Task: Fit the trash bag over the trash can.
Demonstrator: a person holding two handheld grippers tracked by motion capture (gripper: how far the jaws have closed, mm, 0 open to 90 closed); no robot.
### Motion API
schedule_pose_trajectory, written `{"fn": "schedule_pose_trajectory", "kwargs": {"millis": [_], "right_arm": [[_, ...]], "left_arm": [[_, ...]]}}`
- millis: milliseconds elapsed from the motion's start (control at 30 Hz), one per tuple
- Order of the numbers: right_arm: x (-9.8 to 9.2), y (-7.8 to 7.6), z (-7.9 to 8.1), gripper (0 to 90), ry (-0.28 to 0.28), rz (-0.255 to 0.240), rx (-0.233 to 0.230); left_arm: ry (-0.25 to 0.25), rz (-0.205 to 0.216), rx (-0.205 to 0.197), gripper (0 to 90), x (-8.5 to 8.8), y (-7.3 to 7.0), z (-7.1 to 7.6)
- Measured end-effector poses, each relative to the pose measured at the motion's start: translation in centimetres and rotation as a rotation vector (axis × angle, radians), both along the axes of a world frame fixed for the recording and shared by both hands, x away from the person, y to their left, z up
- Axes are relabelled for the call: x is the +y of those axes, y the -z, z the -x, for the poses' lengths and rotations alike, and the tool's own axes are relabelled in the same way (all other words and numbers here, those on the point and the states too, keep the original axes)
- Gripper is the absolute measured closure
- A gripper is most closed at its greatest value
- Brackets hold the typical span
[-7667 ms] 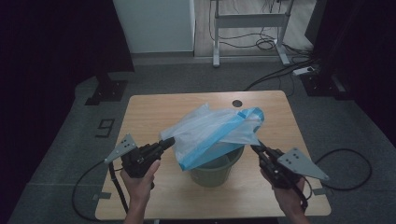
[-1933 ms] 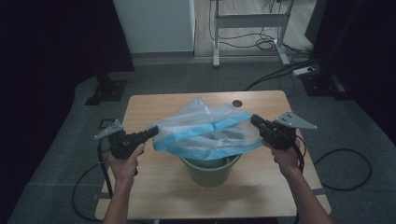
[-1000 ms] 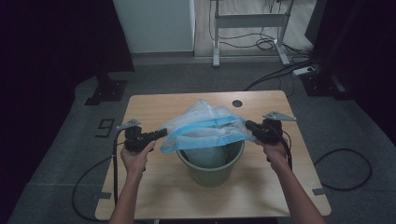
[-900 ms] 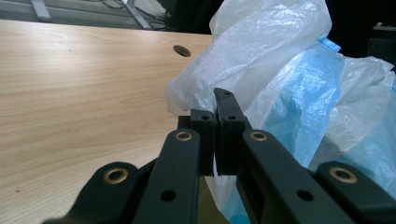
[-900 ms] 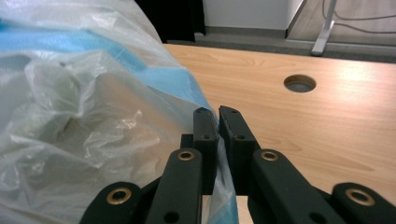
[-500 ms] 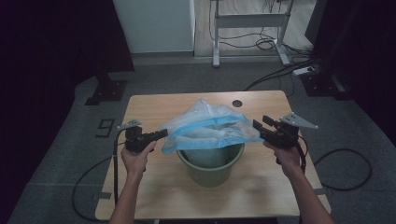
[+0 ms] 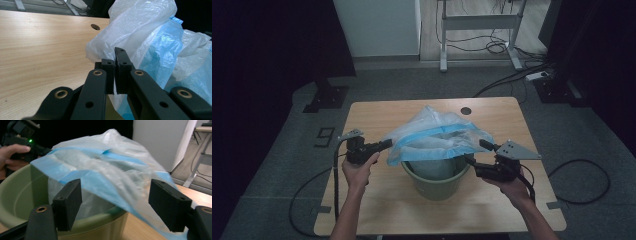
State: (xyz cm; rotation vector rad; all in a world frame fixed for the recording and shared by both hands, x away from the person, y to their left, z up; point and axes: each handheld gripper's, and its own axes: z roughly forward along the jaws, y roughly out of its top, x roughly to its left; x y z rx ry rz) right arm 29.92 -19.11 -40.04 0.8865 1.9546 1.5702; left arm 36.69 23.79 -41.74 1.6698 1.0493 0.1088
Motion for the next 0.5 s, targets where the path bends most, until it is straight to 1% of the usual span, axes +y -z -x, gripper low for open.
{"fn": "schedule_pose_trajectory", "kwargs": {"millis": [33, 167, 200, 267, 300, 333, 367, 433, 500], "right_arm": [[0.15, 0.12, 0.06, 25.7, -0.006, 0.004, -0.003], [0.75, 0.33, 0.02, 25.8, 0.01, 0.043, -0.013], [0.89, 0.35, -0.11, 27.6, 0.023, 0.055, -0.013], [1.0, 0.34, -0.28, 33.6, 0.04, 0.058, -0.018], [1.05, 0.31, -0.33, 38.9, 0.049, 0.057, -0.026], [1.08, 0.24, -0.31, 46.4, 0.061, 0.052, -0.037], [1.08, 0.19, -0.28, 52.5, 0.058, 0.045, -0.046], [1.13, 0.09, -0.18, 67.8, 0.046, 0.041, -0.058], [1.11, 0.05, -0.01, 77.4, 0.037, 0.032, -0.056]], "left_arm": [[0.0, 0.0, -0.001, 87.2, 0.0, -0.01, 0.01], [-0.002, 0.001, 0.0, 87.2, 0.09, -0.01, -0.04], [-0.002, 0.001, 0.0, 87.2, 0.09, -0.01, -0.04], [-0.003, 0.003, -0.001, 87.2, 0.15, -0.05, -0.01], [-0.004, 0.004, -0.002, 87.2, 0.18, -0.08, 0.01], [-0.004, 0.004, -0.003, 87.2, 0.19, -0.09, 0.02], [-0.004, 0.004, -0.002, 87.2, 0.21, -0.1, 0.04], [-0.004, 0.003, -0.003, 87.2, 0.25, -0.12, 0.07], [-0.004, 0.006, -0.004, 87.3, 0.33, -0.14, 0.13]]}}
